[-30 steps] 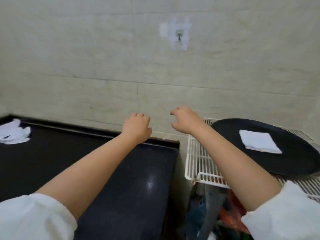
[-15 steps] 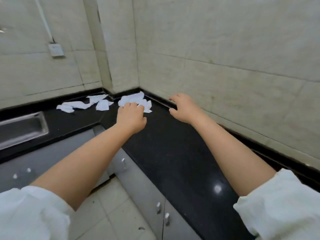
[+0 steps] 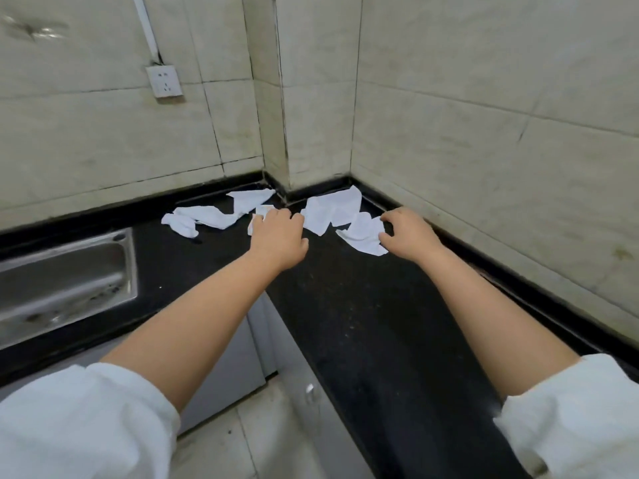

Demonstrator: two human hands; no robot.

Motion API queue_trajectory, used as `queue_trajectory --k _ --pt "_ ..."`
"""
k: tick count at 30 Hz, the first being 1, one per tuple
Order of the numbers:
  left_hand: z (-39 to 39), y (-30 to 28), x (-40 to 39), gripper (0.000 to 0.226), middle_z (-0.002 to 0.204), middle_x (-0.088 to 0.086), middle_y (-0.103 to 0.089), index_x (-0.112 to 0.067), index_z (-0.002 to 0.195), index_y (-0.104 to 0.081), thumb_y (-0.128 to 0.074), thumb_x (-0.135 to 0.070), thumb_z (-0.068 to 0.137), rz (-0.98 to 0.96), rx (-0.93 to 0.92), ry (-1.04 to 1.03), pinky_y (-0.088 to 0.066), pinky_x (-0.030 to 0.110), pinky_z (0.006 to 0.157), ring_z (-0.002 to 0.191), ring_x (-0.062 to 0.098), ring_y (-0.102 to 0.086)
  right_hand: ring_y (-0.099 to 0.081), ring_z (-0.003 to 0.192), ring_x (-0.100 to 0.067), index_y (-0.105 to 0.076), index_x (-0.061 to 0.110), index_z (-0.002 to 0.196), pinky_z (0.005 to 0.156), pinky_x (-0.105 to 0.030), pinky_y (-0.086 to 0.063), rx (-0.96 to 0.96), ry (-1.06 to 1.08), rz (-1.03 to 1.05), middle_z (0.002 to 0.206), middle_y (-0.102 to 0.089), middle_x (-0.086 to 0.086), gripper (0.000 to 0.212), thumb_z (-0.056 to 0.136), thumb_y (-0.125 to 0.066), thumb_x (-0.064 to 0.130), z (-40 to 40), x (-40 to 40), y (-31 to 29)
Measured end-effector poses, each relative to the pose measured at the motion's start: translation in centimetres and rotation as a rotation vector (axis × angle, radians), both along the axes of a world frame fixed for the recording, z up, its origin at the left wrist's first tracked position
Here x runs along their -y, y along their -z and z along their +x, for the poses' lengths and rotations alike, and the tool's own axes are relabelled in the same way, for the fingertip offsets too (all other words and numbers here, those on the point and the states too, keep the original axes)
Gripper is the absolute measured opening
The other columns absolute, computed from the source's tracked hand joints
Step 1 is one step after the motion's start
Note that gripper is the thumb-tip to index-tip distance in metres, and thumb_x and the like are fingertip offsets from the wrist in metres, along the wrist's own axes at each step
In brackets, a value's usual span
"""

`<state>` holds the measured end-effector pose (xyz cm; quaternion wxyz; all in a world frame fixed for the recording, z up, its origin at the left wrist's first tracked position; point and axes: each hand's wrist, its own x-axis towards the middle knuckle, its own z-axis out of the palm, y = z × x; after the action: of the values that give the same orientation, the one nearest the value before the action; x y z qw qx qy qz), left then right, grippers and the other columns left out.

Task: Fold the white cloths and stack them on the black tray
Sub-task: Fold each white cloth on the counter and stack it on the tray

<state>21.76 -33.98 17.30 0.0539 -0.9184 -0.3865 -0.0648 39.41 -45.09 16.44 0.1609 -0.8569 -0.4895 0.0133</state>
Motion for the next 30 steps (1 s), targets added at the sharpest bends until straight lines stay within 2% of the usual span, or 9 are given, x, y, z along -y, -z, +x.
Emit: queue_trajectory --k 1,3,5,9,15,20,22,25,30 --pt "0.9 0.6 -1.9 0.038 0.126 0.014 -0.051 -0.007 0.123 -0.048 -0.044 -0.030 0.093 -0.008 -0.011 0.006 -0.035 0.043 0.100 0.121 0.032 -0.043 -0.050 0.112 -0.034 -0.061 0.013 0.093 0.078 -0.034 -0.041 -0.007 0.011 -0.019 0.121 -0.055 -0.019 0.015 0.083 -0.050 0.015 0.9 -1.5 0.8" --pt "3.0 2.3 -5.5 0.040 0.128 0.014 -0.050 -0.007 0.126 -0.046 -0.044 -0.031 0.093 -0.037 -0.044 0.027 -0.035 0.042 0.099 0.122 0.032 -0.043 -0.049 0.114 -0.034 -0.059 0.007 0.107 0.080 -0.037 -0.041 0.001 0.034 -0.082 0.123 -0.053 -0.017 0.026 0.085 -0.050 0.016 2.7 -4.2 3.0" --pt "5.4 3.9 -8.7 0.041 0.128 0.013 -0.050 -0.008 0.127 -0.046 -0.044 -0.031 0.093 -0.063 -0.067 0.072 -0.036 0.041 0.099 0.122 0.031 -0.043 -0.048 0.116 -0.033 -0.053 0.009 0.122 0.086 -0.038 -0.043 0.023 0.065 -0.145 0.128 -0.051 -0.014 0.037 0.086 -0.049 0.019 4.4 -6.3 5.2" --pt "10.2 6.9 -14.1 0.042 0.128 0.013 -0.051 -0.008 0.128 -0.046 -0.045 -0.031 0.093 -0.092 -0.099 0.205 -0.036 0.042 0.100 0.122 0.031 -0.043 -0.047 0.120 -0.032 -0.047 0.011 0.130 0.092 -0.038 -0.043 -0.006 0.164 -0.245 0.133 -0.048 -0.013 0.043 0.088 -0.048 0.019 7.8 -9.5 8.5" --pt "17.8 13.3 -24.4 0.045 0.130 0.011 -0.050 -0.009 0.134 -0.040 -0.044 -0.030 0.094 -0.193 -0.185 0.469 -0.037 0.039 0.099 0.122 0.028 -0.045 -0.048 0.116 -0.034 -0.052 0.005 0.121 0.091 -0.041 -0.044 -0.196 0.459 -0.325 0.127 -0.051 -0.017 0.034 0.090 -0.044 0.017 11.5 -18.1 15.4" --pt "20.9 17.7 -29.6 0.041 0.128 0.010 -0.051 -0.009 0.129 -0.044 -0.044 -0.028 0.093 -0.296 -0.237 0.597 -0.038 0.036 0.096 0.120 0.028 -0.046 -0.039 0.125 -0.036 -0.040 0.005 0.132 0.102 -0.045 -0.037 -0.294 0.648 -0.375 0.139 -0.038 -0.018 0.041 0.091 -0.040 0.010 14.1 -23.7 19.3" --pt "21.8 19.3 -31.0 0.041 0.130 0.010 -0.051 -0.009 0.130 -0.044 -0.045 -0.028 0.093 -0.333 -0.252 0.648 -0.037 0.036 0.098 0.121 0.028 -0.045 -0.037 0.124 -0.037 -0.038 0.005 0.132 0.103 -0.047 -0.037 -0.298 0.733 -0.370 0.138 -0.036 -0.019 0.044 0.088 -0.042 0.004 15.1 -25.0 20.7" --pt "22.5 21.2 -32.1 0.043 0.133 0.009 -0.049 -0.010 0.133 -0.042 -0.045 -0.028 0.094 -0.386 -0.270 0.701 -0.037 0.036 0.101 0.123 0.026 -0.045 -0.040 0.119 -0.037 -0.045 0.002 0.125 0.098 -0.044 -0.038 -0.254 0.799 -0.380 0.131 -0.041 -0.020 0.039 0.086 -0.045 -0.001 16.0 -25.5 22.5" --pt "23.1 23.4 -31.3 0.045 0.132 0.006 -0.050 -0.012 0.136 -0.041 -0.045 -0.029 0.094 -0.425 -0.216 0.757 -0.032 0.032 0.105 0.127 0.023 -0.041 -0.046 0.110 -0.034 -0.062 0.002 0.108 0.090 -0.039 -0.038 -0.166 0.742 -0.294 0.119 -0.054 -0.016 0.027 0.092 -0.040 0.006 16.4 -24.4 24.1"
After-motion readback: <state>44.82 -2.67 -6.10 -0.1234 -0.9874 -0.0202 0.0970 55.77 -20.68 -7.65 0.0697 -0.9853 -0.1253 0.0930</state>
